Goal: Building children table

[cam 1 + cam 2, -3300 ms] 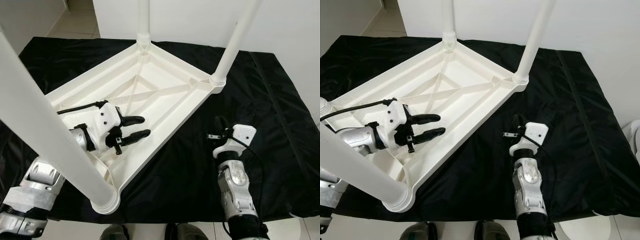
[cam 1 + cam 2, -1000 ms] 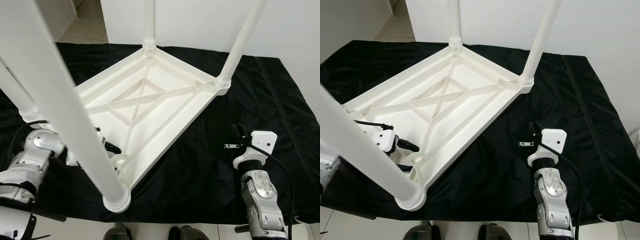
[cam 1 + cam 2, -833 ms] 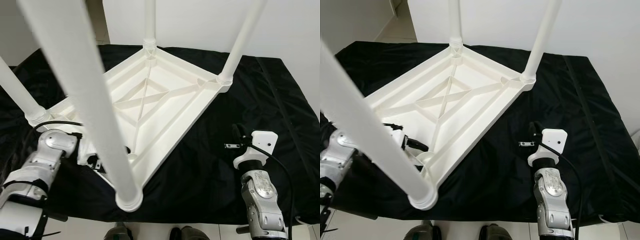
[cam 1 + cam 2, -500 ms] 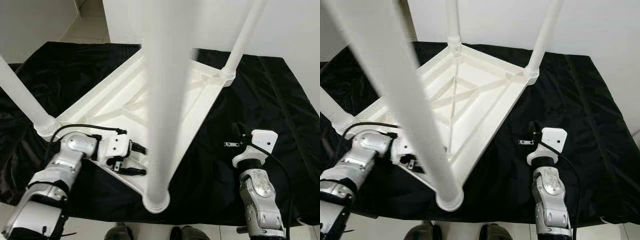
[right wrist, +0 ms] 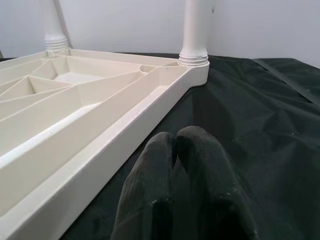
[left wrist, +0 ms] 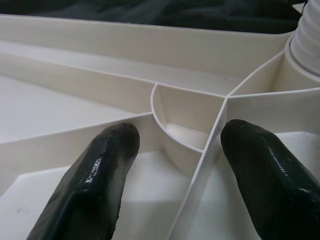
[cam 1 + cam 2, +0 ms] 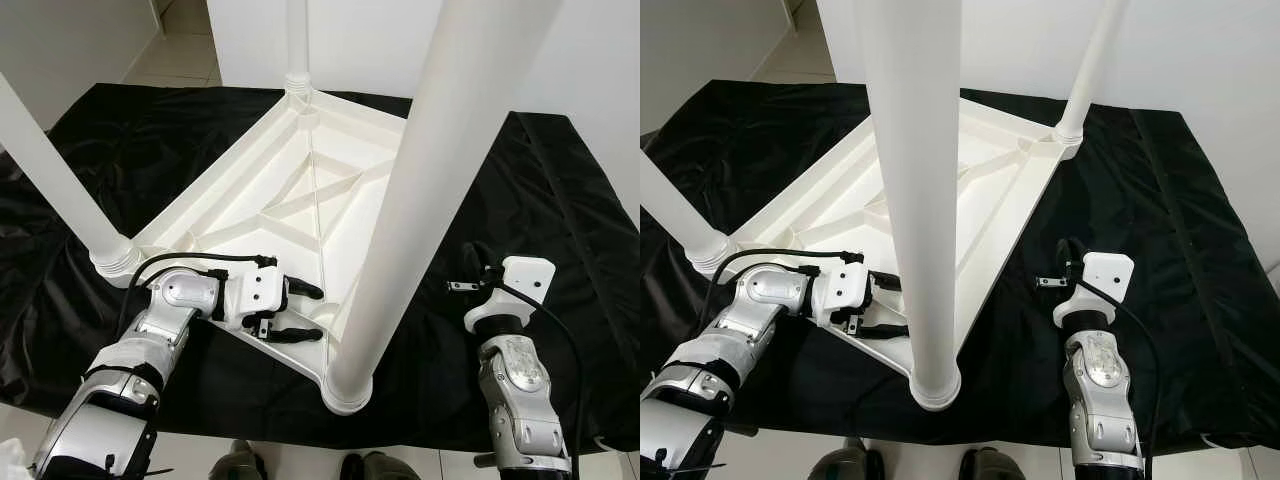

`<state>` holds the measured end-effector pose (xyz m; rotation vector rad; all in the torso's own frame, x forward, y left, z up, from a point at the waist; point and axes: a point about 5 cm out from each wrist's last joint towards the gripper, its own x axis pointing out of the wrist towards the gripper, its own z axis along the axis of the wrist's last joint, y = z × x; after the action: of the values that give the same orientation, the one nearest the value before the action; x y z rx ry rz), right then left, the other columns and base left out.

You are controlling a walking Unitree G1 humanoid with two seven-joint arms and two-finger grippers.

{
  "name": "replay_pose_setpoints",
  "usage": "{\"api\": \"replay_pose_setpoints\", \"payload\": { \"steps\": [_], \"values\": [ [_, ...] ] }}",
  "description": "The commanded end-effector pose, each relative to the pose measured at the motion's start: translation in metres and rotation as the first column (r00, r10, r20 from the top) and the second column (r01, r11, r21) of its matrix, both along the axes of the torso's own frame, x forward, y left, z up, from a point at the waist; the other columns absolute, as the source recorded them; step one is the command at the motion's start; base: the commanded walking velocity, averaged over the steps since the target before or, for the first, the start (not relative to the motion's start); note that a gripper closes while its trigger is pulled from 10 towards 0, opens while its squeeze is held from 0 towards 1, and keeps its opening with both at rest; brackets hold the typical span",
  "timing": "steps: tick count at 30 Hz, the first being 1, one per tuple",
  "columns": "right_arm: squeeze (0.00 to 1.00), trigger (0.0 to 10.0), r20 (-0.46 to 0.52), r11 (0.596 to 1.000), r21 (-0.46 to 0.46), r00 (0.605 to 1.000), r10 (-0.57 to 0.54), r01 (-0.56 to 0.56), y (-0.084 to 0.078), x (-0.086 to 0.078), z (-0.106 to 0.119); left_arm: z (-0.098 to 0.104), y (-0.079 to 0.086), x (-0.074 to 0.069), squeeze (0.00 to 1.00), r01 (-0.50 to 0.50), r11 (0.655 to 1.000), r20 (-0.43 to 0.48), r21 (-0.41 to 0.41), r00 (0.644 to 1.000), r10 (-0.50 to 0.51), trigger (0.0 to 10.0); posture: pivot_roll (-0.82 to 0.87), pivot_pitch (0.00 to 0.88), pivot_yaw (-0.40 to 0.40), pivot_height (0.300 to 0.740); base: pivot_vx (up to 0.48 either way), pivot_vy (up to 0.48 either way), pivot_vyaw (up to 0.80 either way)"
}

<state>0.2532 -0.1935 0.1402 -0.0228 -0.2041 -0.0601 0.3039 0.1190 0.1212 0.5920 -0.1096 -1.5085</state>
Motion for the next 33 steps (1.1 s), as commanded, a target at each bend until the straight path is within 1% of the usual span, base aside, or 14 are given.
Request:
{"api": "replay_pose_setpoints", "payload": {
  "steps": [1, 3, 4, 6, 8, 12, 14, 15, 17, 19, 23, 27, 32, 33],
  "values": [
    [0.0, 10.0, -0.013, 1.0, 0.011, 1.0, -0.004, 0.004, -0.001, -0.002, -0.002, 0.004, 0.012, 0.0, 0.0, -0.027, 1.0, 0.011, -0.013, 1.0, 0.027, 10.0, 0.02, 0.094, 0.018, 0.74, 0.0, 0.0, 0.0],
    [0.0, 10.0, -0.014, 1.0, 0.009, 1.0, -0.001, 0.001, 0.0, -0.002, -0.003, 0.006, 0.021, -0.002, 0.0, -0.008, 1.0, 0.003, 0.009, 1.0, 0.008, 10.0, 0.02, 0.093, 0.018, 0.74, 0.0, 0.0, 0.0],
    [0.0, 10.0, -0.014, 1.0, 0.009, 1.0, -0.001, 0.001, 0.0, -0.002, -0.003, 0.006, 0.021, -0.002, 0.0, -0.008, 1.0, 0.003, 0.009, 1.0, 0.008, 10.0, 0.02, 0.093, 0.018, 0.74, 0.0, 0.0, 0.0],
    [0.0, 10.0, -0.009, 1.0, 0.011, 1.0, 0.025, -0.025, 0.001, -0.002, -0.002, 0.008, 0.029, -0.009, 0.0, 0.037, 0.999, -0.043, 0.013, 0.998, -0.037, 10.0, 0.02, 0.093, 0.019, 0.74, 0.0, 0.0, 0.0],
    [0.0, 10.0, -0.004, 0.999, 0.012, 0.999, 0.049, -0.049, 0.004, -0.003, -0.002, 0.012, 0.035, -0.017, 0.0, 0.094, 0.996, -0.1, -0.007, 0.991, -0.094, 10.0, 0.02, 0.092, 0.018, 0.74, 0.0, 0.0, 0.0],
    [0.0, 10.0, -0.002, 0.998, 0.011, 0.998, 0.059, -0.059, 0.005, -0.004, -0.002, 0.014, 0.037, -0.019, 0.0, 0.106, 0.994, -0.115, -0.022, 0.987, -0.108, 10.0, 0.02, 0.092, 0.018, 0.74, 0.0, 0.0, 0.0],
    [0.0, 10.0, -0.005, 0.994, 0.006, 0.994, 0.107, -0.107, 0.01, -0.006, -0.002, 0.02, 0.048, -0.027, 0.0, 0.139, 0.99, -0.169, -0.026, 0.975, -0.141, 10.0, 0.02, 0.091, 0.016, 0.74, 0.0, 0.0, 0.0],
    [0.0, 10.0, -0.005, 0.994, 0.006, 0.994, 0.107, -0.107, 0.01, -0.006, -0.002, 0.02, 0.048, -0.027, 0.0, 0.139, 0.99, -0.169, -0.026, 0.975, -0.141, 10.0, 0.02, 0.091, 0.016, 0.74, 0.0, 0.0, 0.0],
    [0.0, 10.0, -0.009, 0.993, 0.004, 0.993, 0.118, -0.118, 0.011, -0.007, -0.003, 0.02, 0.052, -0.026, 0.0, 0.116, 0.993, -0.152, -0.007, 0.982, -0.115, 10.0, 0.03, 0.091, 0.012, 0.74, 0.0, 0.0, 0.0],
    [0.0, 10.0, -0.014, 0.992, 0.002, 0.992, 0.123, -0.123, 0.01, -0.007, -0.004, 0.015, 0.058, -0.019, 0.0, 0.038, 0.998, -0.109, 0.057, 0.994, -0.032, 10.0, 0.03, 0.09, 0.007, 0.74, 0.0, 0.0, 0.0],
    [0.0, 10.0, -0.016, 0.992, 0.001, 0.992, 0.126, -0.126, 0.01, -0.007, -0.004, 0.011, 0.059, -0.011, 0.0, -0.033, 0.995, -0.049, 0.089, 0.998, 0.038, 10.0, 0.03, 0.09, 0.005, 0.74, 0.0, 0.0, 0.0],
    [0.0, 10.0, -0.015, 0.991, -0.001, 0.991, 0.137, -0.137, 0.012, -0.004, -0.003, 0.008, 0.056, 0.003, 0.0, -0.151, 0.973, 0.029, 0.173, 0.988, 0.149, 10.0, 0.04, 0.088, 0.001, 0.74, 0.0, 0.0, 0.0],
    [0.0, 10.0, -0.013, 0.99, -0.001, 0.99, 0.141, -0.141, 0.013, -0.005, -0.003, 0.011, 0.052, 0.012, 0.0, -0.219, 0.957, 0.039, 0.19, 0.976, 0.216, 10.0, 0.03, 0.084, 0.007, 0.74, 0.0, 0.0, 0.0],
    [0.0, 10.0, -0.013, 0.99, 0.001, 0.99, 0.141, -0.141, 0.013, -0.005, -0.003, 0.011, 0.051, 0.018, 0.0, -0.258, 0.944, 0.037, 0.206, 0.966, 0.256, 10.0, 0.03, 0.084, 0.007, 0.74, 0.0, 0.0, 0.0]
  ]
}}
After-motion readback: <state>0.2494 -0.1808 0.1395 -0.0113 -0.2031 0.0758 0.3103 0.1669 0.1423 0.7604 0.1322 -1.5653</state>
